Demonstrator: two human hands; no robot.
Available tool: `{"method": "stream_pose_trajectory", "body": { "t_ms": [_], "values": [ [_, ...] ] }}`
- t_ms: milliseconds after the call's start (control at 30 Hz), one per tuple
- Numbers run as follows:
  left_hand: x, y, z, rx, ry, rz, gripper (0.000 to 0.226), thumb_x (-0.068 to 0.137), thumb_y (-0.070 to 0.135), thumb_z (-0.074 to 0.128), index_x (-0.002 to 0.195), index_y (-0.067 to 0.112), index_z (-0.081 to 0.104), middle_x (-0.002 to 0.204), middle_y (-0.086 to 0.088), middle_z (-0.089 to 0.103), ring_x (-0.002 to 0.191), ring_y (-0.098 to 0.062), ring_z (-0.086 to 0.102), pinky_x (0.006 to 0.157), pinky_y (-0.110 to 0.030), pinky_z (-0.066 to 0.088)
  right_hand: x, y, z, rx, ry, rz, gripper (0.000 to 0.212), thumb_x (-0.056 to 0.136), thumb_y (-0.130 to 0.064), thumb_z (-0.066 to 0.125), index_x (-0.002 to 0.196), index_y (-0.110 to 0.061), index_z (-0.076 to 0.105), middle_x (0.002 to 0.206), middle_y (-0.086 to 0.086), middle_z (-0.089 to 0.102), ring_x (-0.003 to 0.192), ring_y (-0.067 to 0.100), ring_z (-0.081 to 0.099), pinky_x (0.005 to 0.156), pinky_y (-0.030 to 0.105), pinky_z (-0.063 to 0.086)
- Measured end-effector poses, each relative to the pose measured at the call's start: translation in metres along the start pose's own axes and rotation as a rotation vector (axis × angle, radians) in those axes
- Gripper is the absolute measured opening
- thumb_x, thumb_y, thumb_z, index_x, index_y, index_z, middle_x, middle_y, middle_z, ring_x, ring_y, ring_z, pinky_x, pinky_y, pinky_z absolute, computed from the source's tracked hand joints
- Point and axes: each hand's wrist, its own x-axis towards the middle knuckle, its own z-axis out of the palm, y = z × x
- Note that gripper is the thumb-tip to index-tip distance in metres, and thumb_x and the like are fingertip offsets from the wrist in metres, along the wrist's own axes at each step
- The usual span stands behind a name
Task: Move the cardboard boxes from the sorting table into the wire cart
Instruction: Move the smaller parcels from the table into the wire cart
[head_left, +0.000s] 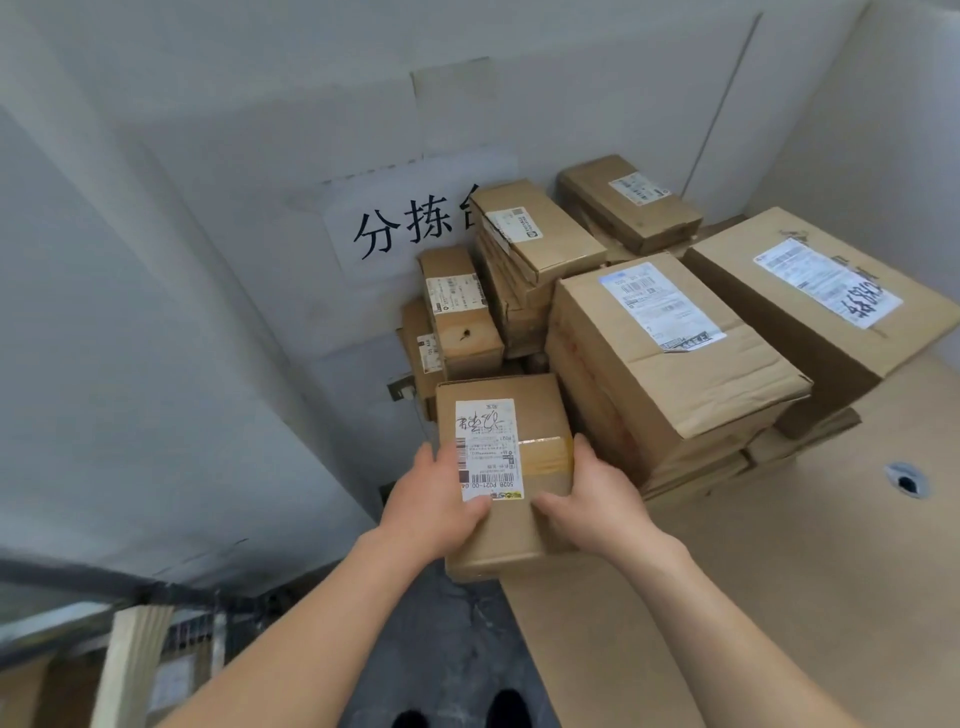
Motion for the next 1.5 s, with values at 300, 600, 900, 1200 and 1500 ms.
{"method": "stream_pose_trajectory", "body": {
  "t_ms": [300,600,900,1200,1500],
  "values": [
    [-0.015,-0.005,0.021,-0.135,0.032,-0.063,0.072,0.079,0.040,0.070,0.143,0.029,0.039,0.127,-0.001,0.055,0.115,-0.020,0.053,0.093,-0.032,0.046,-0.006,-0.002,0.014,0.129,0.029,-0.034,0.069,0.073,-0.052,0.077,0.128,-0.025,0.044,0.115,-0.002,0.070,0.107,0.026,0.066,0.077,0.032,0.049],
    [-0.071,-0.042,0.015,-0.189,0.147,-0.074,0.063,0.077,0.041,0.069,0.134,0.032,0.045,0.123,0.006,0.060,0.114,-0.017,0.053,0.092,-0.035,0.048,-0.053,-0.028,0.040,0.068,0.051,-0.112,0.070,0.074,-0.052,0.076,0.127,-0.024,0.041,0.112,0.002,0.068,0.105,0.029,0.064,0.072,0.032,0.040],
    [-0.205,-0.128,-0.017,-0.346,0.406,-0.213,0.055,0.074,0.040,0.078,0.119,0.028,0.050,0.115,0.007,0.065,0.107,-0.018,0.061,0.090,-0.038,0.050,-0.159,-0.102,0.094,0.046,0.053,-0.326,0.073,0.076,-0.049,0.078,0.135,-0.028,0.039,0.101,-0.006,0.062,0.087,0.021,0.055,0.066,0.029,0.039],
    [-0.384,-0.228,-0.046,-0.397,0.678,-0.412,0.048,0.072,0.035,0.081,0.110,0.026,0.053,0.108,0.007,0.063,0.102,-0.017,0.060,0.080,-0.031,0.045,-0.293,-0.198,0.171,0.066,-0.078,-0.612,0.071,0.076,-0.046,0.078,0.135,-0.031,0.041,0.102,-0.013,0.062,0.096,0.018,0.062,0.082,0.032,0.046],
    [-0.520,-0.300,-0.042,-0.425,0.884,-0.657,0.048,0.070,0.035,0.083,0.108,0.026,0.055,0.104,0.008,0.058,0.096,-0.011,0.054,0.070,-0.023,0.039,-0.385,-0.272,0.247,-0.012,-0.258,-0.844,0.048,0.072,-0.048,0.079,0.110,-0.034,0.053,0.095,-0.017,0.067,0.091,0.016,0.065,0.081,0.034,0.051]
  ]
}}
